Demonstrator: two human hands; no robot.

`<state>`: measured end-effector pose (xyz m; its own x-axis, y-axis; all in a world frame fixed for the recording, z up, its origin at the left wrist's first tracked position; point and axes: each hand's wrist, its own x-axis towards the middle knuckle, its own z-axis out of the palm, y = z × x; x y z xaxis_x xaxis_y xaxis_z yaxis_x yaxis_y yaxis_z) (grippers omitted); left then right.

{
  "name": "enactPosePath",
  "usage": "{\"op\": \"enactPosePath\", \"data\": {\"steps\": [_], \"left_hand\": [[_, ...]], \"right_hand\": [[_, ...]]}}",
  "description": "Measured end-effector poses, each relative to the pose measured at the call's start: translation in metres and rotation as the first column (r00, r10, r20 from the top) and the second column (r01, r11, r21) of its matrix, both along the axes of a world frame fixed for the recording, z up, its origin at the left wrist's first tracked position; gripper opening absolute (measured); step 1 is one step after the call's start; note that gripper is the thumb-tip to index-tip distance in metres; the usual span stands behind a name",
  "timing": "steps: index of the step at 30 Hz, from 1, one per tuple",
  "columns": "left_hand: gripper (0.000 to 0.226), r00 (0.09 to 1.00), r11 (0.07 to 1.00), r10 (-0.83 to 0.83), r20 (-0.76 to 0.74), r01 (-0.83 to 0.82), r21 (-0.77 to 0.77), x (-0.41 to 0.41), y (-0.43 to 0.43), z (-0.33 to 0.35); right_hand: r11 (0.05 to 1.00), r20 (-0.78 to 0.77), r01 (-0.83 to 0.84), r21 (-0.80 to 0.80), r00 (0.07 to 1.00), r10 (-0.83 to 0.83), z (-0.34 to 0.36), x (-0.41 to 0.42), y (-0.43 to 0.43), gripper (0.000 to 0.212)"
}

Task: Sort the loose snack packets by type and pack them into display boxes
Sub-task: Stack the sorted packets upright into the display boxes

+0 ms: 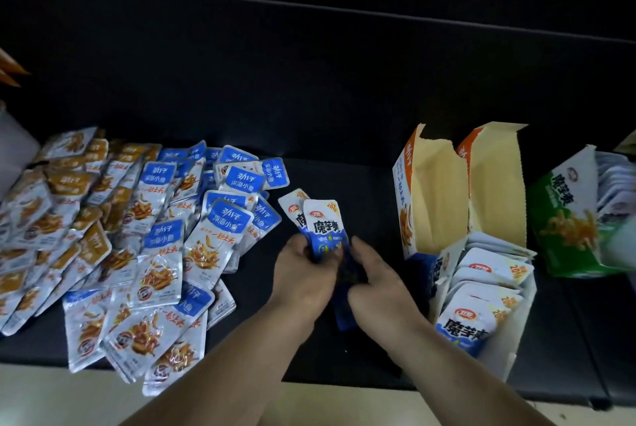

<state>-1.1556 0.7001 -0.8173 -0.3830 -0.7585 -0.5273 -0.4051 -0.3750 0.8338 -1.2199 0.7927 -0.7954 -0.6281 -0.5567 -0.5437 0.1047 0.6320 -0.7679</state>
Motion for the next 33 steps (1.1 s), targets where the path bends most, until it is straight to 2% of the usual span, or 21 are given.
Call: {"op": "enactPosePath", "data": {"steps": [3, 6, 8, 11, 13, 15, 18, 20, 22, 24, 28, 31, 33], "left_hand": [[0.007, 0.999, 0.993, -0.024, -0.034, 0.02, -0.113, 0.015, -0.001, 0.009], [0.013, 0.976, 0.986, -0.119, -0.184, 0.093, -0.14, 0.027, -0.002, 0.036], [0.017, 0.922, 0.969, -0.237, -0.305, 0.204, -0.136, 0.029, 0.003, 0.061], [0.018, 0.834, 0.918, -0.395, -0.385, 0.367, -0.147, 0.023, 0.018, 0.095], [0.018, 0.771, 0.865, -0.499, -0.396, 0.473, -0.168, 0.017, 0.031, 0.108], [0.019, 0.71, 0.778, -0.627, -0.32, 0.584, -0.23, 0.011, 0.045, 0.116], [0.025, 0.618, 0.622, -0.773, -0.14, 0.699, -0.352, 0.002, 0.065, 0.122], [0.025, 0.589, 0.568, -0.805, -0.076, 0.725, -0.389, -0.003, 0.077, 0.119], [0.027, 0.599, 0.556, -0.8, -0.023, 0.727, -0.403, -0.005, 0.084, 0.11], [0.026, 0.627, 0.589, -0.778, -0.028, 0.714, -0.379, -0.008, 0.09, 0.099], [0.023, 0.675, 0.656, -0.734, -0.081, 0.672, -0.344, -0.02, 0.1, 0.082], [0.023, 0.672, 0.558, -0.734, 0.099, 0.68, -0.476, -0.021, 0.103, 0.072], [0.03, 0.668, 0.47, -0.712, 0.217, 0.683, -0.559, -0.018, 0.103, 0.069]], "right_hand": [[0.981, 0.036, 0.153, -0.117, 0.988, -0.15, 0.007, 0.002, 0.001, 0.065], [0.967, -0.019, 0.168, -0.19, 0.984, -0.175, 0.034, -0.003, 0.003, 0.07], [0.948, 0.011, 0.186, -0.26, 0.982, -0.19, 0.063, -0.011, 0.004, 0.069], [0.926, 0.11, 0.196, -0.322, 0.979, -0.169, 0.108, -0.019, 0.013, 0.05], [0.911, 0.109, 0.148, -0.385, 0.987, -0.114, 0.127, -0.024, 0.031, 0.056], [0.9, 0.077, 0.115, -0.42, 0.993, -0.091, 0.141, -0.024, 0.054, 0.062], [0.857, 0.065, 0.21, -0.47, 0.977, -0.203, 0.14, -0.029, 0.089, 0.063], [0.812, 0.12, 0.281, -0.512, 0.959, -0.256, 0.127, -0.028, 0.108, 0.058], [0.776, 0.195, 0.349, -0.525, 0.937, -0.29, 0.109, -0.025, 0.119, 0.054], [0.75, 0.229, 0.375, -0.545, 0.927, -0.297, 0.094, -0.022, 0.126, 0.053], [0.757, 0.138, 0.351, -0.551, 0.933, -0.332, 0.079, -0.033, 0.136, 0.054], [0.793, 0.089, 0.302, -0.53, 0.949, -0.301, 0.074, -0.034, 0.143, 0.066], [0.875, -0.083, 0.219, -0.432, 0.956, -0.281, 0.07, -0.028, 0.149, 0.068]]}}
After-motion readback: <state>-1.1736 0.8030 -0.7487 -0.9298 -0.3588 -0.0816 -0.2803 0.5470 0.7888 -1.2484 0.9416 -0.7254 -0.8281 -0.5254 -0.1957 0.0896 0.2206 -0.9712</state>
